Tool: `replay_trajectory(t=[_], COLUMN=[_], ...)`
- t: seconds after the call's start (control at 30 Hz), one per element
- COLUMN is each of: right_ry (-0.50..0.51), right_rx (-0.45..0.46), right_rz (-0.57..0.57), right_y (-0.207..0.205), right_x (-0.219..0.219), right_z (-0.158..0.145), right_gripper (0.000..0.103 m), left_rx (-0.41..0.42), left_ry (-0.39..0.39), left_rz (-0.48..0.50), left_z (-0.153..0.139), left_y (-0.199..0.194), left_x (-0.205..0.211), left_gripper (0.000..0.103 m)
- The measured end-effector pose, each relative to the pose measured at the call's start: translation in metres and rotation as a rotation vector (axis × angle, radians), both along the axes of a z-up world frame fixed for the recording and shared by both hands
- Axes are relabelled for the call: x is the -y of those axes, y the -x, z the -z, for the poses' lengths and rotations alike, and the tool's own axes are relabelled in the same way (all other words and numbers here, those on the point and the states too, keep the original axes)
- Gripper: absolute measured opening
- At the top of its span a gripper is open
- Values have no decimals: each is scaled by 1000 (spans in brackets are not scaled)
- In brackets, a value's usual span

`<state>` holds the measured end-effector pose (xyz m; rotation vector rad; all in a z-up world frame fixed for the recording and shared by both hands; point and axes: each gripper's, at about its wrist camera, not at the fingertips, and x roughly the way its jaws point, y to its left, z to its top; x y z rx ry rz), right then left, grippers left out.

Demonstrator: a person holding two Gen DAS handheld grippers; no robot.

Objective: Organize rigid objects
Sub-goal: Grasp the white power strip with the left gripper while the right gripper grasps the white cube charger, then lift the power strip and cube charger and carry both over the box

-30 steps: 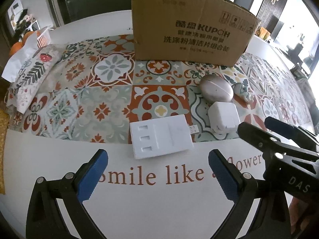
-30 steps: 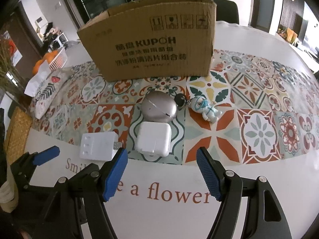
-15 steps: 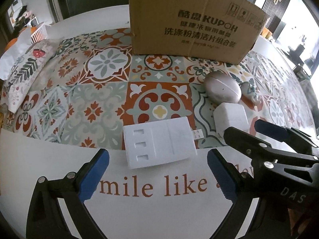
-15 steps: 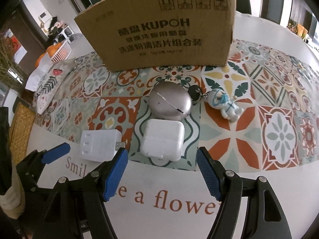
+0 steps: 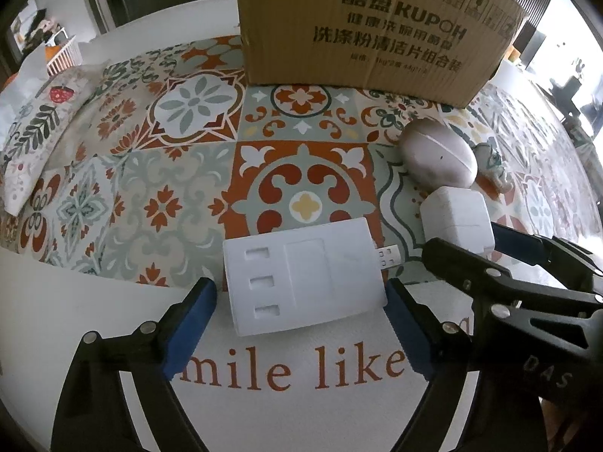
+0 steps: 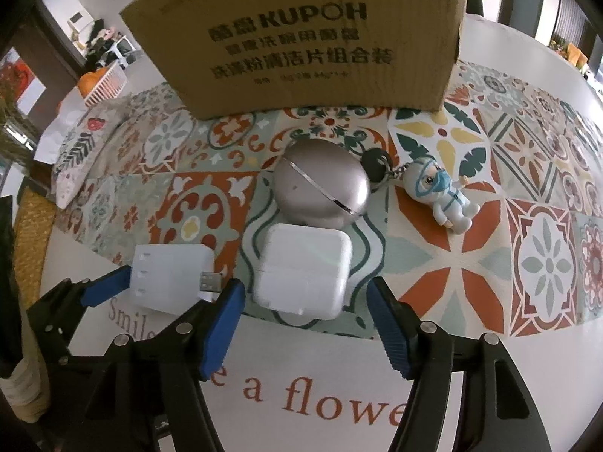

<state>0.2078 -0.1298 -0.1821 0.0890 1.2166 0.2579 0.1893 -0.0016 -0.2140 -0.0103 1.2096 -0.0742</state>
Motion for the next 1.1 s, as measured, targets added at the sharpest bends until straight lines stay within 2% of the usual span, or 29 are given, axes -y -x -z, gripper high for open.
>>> replay_trajectory(t=[0.13,0.2,0.47,0.8,1.1], right_ry=[5,3,25,26,43], right_rx=[5,8,30,67,88], right_rz=[-2,-5,8,66,85], right_y=[-1,-1,2,10,14], right_x=[0,-1,-4,5,3], right_z=[-1,-1,-2,-14,-20], right_gripper=[60,52,51,51,51], left_rx=[7,8,28,85,131], left_ry=[-7,-10,-19,-58,-57], left_rz=[8,11,17,32,8], left_z=[-2,-1,-1,-22,-36], left_y=[-3,-4,-1,5,5], left_x=[0,-1,-6,-9,-21], left_gripper=[81,80,80,79,79])
